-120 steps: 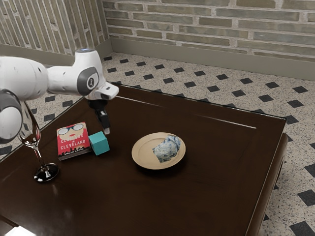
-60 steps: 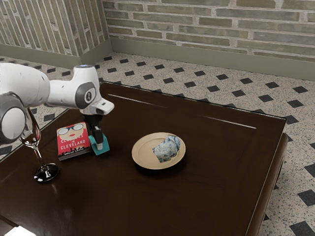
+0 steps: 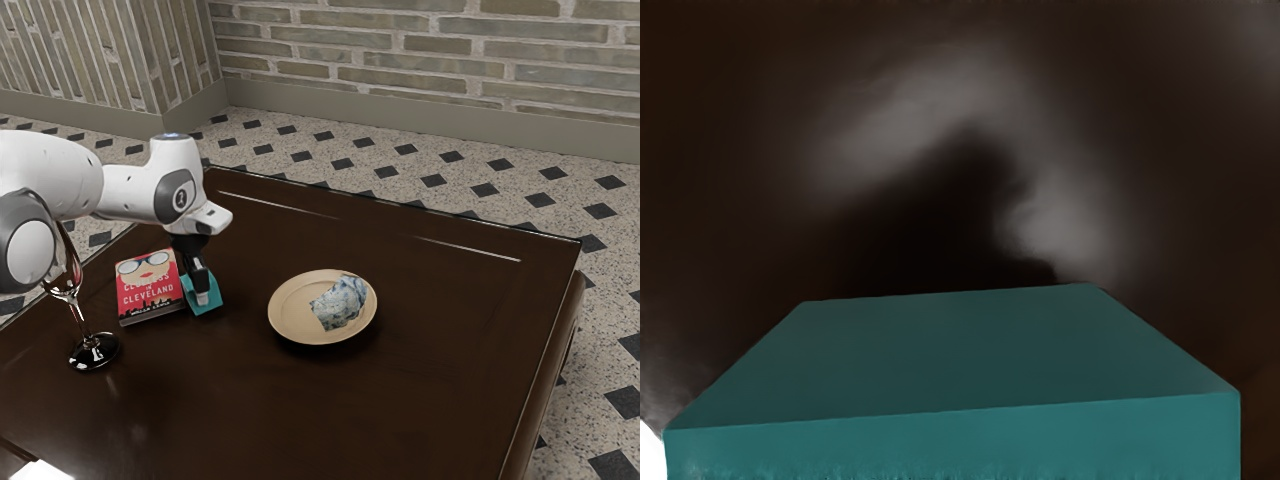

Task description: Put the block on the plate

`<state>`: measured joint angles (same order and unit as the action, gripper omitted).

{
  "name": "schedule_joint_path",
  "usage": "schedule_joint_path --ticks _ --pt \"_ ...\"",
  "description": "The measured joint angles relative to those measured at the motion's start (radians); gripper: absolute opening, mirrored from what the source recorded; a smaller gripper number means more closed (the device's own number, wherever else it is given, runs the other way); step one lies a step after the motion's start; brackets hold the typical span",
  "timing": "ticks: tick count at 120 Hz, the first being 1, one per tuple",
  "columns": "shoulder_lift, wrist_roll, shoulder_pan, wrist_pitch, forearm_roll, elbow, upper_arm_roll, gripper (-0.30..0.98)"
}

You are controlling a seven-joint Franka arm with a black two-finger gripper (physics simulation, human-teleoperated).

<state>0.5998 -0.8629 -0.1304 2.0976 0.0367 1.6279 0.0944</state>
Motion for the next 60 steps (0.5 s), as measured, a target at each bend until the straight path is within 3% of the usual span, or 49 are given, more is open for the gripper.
schedule_joint_path --ticks 28,60 --pt "-0.012 0.001 0.001 0.003 -0.005 -0.059 0.002 0.34" --pt "0.038 -0.001 0.009 -0.002 -0.002 -0.257 -0.034 0.34"
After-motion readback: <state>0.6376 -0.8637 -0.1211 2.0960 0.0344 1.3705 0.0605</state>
